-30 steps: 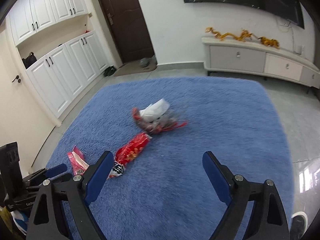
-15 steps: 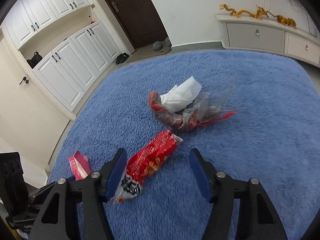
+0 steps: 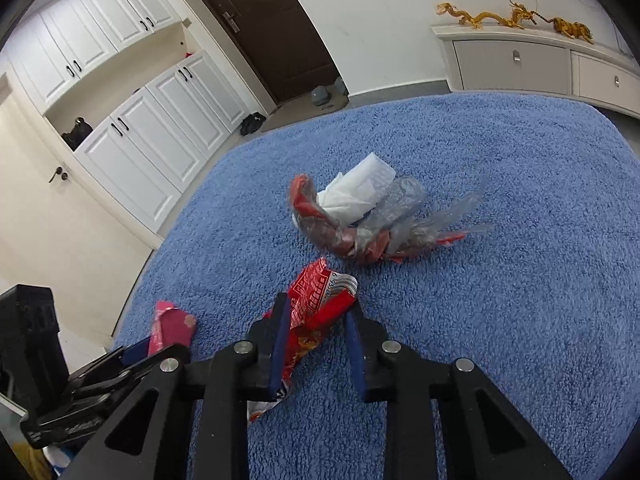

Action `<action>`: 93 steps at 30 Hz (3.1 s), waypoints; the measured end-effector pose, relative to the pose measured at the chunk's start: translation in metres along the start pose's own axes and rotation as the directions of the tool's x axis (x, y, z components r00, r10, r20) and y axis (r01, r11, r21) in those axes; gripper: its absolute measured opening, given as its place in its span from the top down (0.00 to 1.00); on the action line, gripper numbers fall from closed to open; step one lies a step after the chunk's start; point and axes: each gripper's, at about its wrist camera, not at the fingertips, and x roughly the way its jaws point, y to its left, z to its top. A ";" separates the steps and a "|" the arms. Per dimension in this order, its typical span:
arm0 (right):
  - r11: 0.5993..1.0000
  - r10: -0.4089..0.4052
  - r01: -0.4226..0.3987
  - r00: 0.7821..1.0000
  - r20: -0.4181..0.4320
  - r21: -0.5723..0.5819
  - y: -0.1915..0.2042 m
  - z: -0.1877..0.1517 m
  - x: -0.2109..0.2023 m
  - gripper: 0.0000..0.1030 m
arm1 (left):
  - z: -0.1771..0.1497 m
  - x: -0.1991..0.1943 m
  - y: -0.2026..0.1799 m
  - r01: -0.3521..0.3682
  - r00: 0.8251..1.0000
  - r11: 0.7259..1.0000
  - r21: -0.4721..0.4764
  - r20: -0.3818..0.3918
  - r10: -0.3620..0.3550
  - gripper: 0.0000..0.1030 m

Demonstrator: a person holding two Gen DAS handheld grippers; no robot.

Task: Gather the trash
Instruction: 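Grasp the pink carton with the left gripper while the right grasps the red wrapper, then carry the pink carton and red wrapper over the black bin, then open both grippers to drop the items into the bin, then move both open grippers back to the white tissue and clear plastic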

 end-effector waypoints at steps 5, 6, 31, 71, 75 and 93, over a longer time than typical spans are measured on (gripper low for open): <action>1.000 -0.003 0.004 1.000 0.019 -0.002 0.002 -0.008 -0.018 0.81 | -0.002 -0.001 0.000 -0.021 1.000 1.000 0.010 0.011 0.020 0.69; 1.000 -0.006 0.006 1.000 0.026 -0.001 0.002 -0.012 -0.026 0.83 | -0.003 -0.002 -0.002 -0.030 0.999 0.999 0.023 0.014 0.029 0.71; 0.963 -0.244 0.180 0.894 0.375 0.199 -0.037 -0.114 -0.278 0.87 | -0.033 -0.100 -0.177 0.184 0.973 0.918 0.352 0.065 -0.220 0.73; 0.539 -0.651 0.419 0.757 0.046 0.730 -0.318 -0.295 -0.342 0.72 | -0.219 0.103 -0.549 0.584 0.796 0.598 0.549 -0.533 -0.287 0.47; 0.535 -0.661 0.430 0.749 0.043 0.728 -0.311 -0.291 -0.342 0.72 | -0.213 0.093 -0.540 0.567 0.812 0.602 0.562 -0.505 -0.293 0.47; 0.620 -0.732 0.507 0.649 0.209 0.598 -0.192 -0.236 -0.381 0.63 | -0.157 -0.027 -0.475 0.259 0.947 0.668 0.698 -0.046 -0.319 0.47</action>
